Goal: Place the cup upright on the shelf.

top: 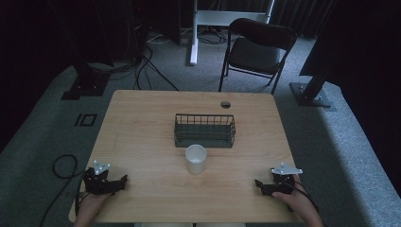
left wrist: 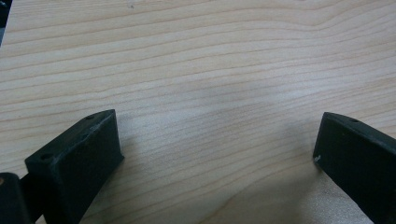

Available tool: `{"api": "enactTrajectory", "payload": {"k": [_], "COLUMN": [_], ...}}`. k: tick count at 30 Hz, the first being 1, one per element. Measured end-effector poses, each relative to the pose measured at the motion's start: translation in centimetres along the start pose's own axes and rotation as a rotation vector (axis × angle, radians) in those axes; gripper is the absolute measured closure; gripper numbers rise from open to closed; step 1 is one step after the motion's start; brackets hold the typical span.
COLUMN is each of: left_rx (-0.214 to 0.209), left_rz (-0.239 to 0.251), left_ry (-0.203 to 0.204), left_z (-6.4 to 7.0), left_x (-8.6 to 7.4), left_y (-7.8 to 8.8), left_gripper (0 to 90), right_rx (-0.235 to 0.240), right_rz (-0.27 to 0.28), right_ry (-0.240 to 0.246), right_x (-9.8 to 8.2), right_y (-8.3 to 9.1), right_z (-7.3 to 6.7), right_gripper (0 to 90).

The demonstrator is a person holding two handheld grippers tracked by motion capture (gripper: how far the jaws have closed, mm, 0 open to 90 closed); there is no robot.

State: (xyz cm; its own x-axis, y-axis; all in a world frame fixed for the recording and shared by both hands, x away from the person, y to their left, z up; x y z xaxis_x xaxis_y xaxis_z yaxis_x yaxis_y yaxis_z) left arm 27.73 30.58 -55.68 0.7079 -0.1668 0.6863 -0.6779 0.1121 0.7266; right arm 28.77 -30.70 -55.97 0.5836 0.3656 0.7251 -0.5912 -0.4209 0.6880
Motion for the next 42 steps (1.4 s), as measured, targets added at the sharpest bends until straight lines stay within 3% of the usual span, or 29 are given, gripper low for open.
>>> {"api": "enactTrajectory", "payload": {"k": [20,34,42], "left_rx": [0.004,0.003,0.003], "left_rz": [0.000,0.001,0.001], "left_ry": [0.003,0.002,0.002], "left_z": [-0.1,-0.1,-0.1], "left_x": [0.0,0.0,0.0], "left_y": [0.0,0.0,0.0], "left_gripper": [1.0,0.9,0.9], "right_rx": [0.003,0.009,0.047], "right_rz": [0.000,-0.001,0.023], "right_ry": [0.003,0.030,0.049], "right_x": [0.0,0.3,1.5], "right_y": [0.0,-0.1,-0.2], "right_z": [0.0,-0.3,-1.1], "right_gripper": [11.2,11.4,11.4]}}
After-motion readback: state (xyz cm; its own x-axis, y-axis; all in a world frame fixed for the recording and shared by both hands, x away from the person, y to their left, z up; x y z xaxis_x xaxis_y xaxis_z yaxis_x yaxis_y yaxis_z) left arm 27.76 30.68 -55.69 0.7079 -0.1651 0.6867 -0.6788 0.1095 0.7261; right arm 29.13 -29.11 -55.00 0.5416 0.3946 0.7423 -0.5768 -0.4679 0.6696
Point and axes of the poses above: each handheld gripper's, and its own axes: y roughly backward along the jaws, x roughly out of its top, z roughly to its right, the point moved 1 cm from there along -y, roughly forward along the jaws, and after that the axes turned 2 degrees about x, right-handed, at the moved point
